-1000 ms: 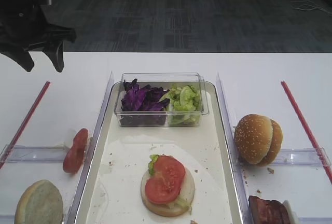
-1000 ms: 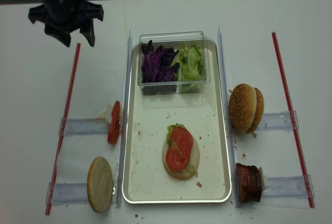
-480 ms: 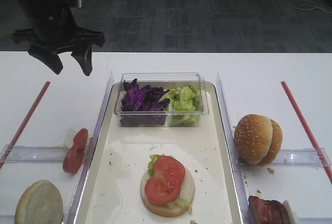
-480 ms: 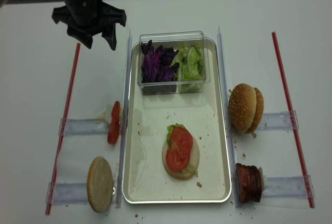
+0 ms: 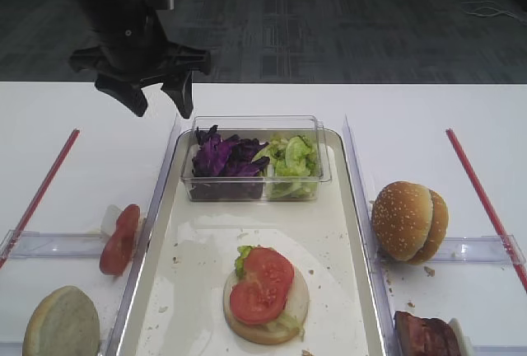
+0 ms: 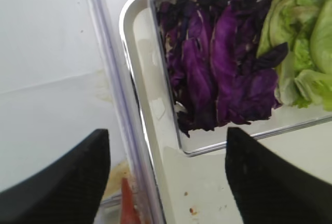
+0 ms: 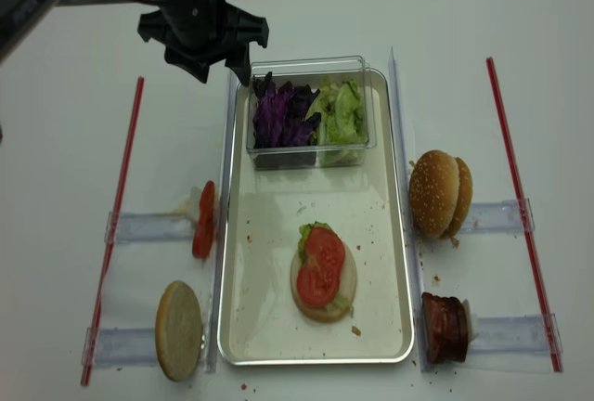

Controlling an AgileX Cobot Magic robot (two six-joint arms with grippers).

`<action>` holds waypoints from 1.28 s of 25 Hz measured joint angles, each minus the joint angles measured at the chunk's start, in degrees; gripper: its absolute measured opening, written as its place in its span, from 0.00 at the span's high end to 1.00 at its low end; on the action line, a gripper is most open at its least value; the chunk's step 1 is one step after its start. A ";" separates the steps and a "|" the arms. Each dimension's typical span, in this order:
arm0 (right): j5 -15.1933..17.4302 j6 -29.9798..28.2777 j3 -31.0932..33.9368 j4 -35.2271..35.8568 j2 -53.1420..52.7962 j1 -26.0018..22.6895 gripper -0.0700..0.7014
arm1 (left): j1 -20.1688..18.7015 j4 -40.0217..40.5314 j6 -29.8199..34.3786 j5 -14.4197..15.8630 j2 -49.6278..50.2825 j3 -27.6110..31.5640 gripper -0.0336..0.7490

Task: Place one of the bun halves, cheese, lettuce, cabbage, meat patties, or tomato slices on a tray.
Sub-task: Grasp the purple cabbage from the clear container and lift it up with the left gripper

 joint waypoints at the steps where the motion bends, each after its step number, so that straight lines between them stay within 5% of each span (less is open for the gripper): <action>1: 0.00 0.00 0.00 0.00 0.00 0.00 0.83 | -0.26 -0.28 0.00 -0.13 0.24 -0.35 0.38; 10: 0.00 0.00 0.00 0.00 0.00 0.00 0.83 | -3.91 -1.76 0.00 1.21 6.76 -7.63 0.38; 18: 0.00 0.00 0.00 0.00 0.00 0.00 0.83 | -6.12 -2.65 0.00 5.31 14.99 -16.35 0.38; 32: 0.00 0.00 0.00 0.00 0.00 0.00 0.83 | -6.21 -3.05 0.00 5.80 21.93 -19.37 0.40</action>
